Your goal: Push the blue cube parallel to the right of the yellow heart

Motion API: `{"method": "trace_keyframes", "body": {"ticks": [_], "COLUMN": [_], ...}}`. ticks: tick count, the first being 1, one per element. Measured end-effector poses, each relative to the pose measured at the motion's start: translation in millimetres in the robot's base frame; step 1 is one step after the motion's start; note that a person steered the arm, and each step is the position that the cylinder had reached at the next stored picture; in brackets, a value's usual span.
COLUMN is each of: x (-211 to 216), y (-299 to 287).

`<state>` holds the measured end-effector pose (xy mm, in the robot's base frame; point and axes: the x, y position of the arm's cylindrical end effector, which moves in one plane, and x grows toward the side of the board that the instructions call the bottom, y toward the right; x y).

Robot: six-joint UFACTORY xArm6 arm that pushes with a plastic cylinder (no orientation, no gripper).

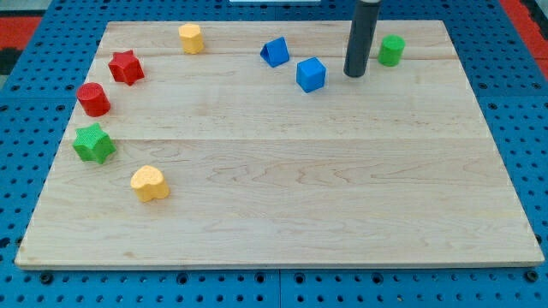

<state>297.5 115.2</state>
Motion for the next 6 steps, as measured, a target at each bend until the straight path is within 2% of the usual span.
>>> {"method": "trace_keyframes", "body": {"ticks": [1,2,4,6], "x": [-10,10,61,143], "y": [-42,-91,-107,-111]}}
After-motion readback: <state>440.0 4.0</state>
